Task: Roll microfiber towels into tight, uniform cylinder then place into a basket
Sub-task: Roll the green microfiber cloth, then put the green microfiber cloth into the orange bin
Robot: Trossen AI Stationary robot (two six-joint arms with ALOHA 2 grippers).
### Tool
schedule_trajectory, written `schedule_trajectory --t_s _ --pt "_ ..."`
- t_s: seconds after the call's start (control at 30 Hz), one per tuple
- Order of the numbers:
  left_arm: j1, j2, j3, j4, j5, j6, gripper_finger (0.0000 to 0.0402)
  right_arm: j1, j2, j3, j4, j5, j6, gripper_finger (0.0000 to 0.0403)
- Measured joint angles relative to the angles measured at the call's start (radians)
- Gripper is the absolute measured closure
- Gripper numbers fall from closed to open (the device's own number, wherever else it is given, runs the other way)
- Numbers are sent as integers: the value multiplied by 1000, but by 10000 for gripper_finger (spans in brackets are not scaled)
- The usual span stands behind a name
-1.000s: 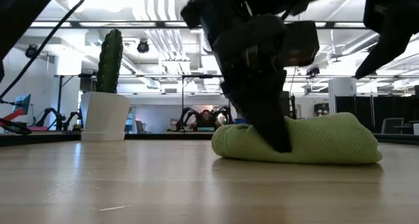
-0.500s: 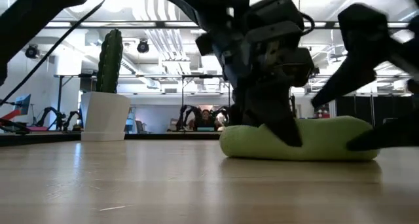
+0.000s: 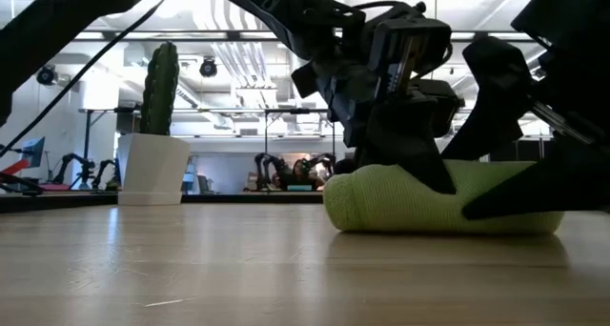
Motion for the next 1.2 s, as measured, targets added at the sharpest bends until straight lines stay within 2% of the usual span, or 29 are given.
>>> schedule_trajectory --t_s 0.2,0.33,0.47,0.6,0.73,0.87,0.97,1.13,1.2 --pt "15 3 -3 34 26 -54 390 -1 1 0 -11 -30 1 224" --pt "19 5 -5 77 78 -105 389 1 1 -2 -28 -34 11 257" --pt "19 5 -5 78 110 -90 389 1 -2 -2 -31 -47 21 312" --pt "19 5 -5 53 104 20 388 -3 -19 -2 -41 -131 67 378" --pt "20 5 -3 19 92 219 375 -18 -49 -1 -61 -231 146 383" --pt "22 -6 0 4 92 402 333 -26 -58 -9 -68 -355 249 384" --pt "16 -71 7 -50 81 496 297 -33 -63 -18 -60 -424 327 385" --pt "-7 -98 0 -168 -127 625 254 -35 -66 -41 -38 -442 465 386" --pt "-22 -107 -1 -179 -163 668 247 -35 -66 -47 -29 -441 509 386"
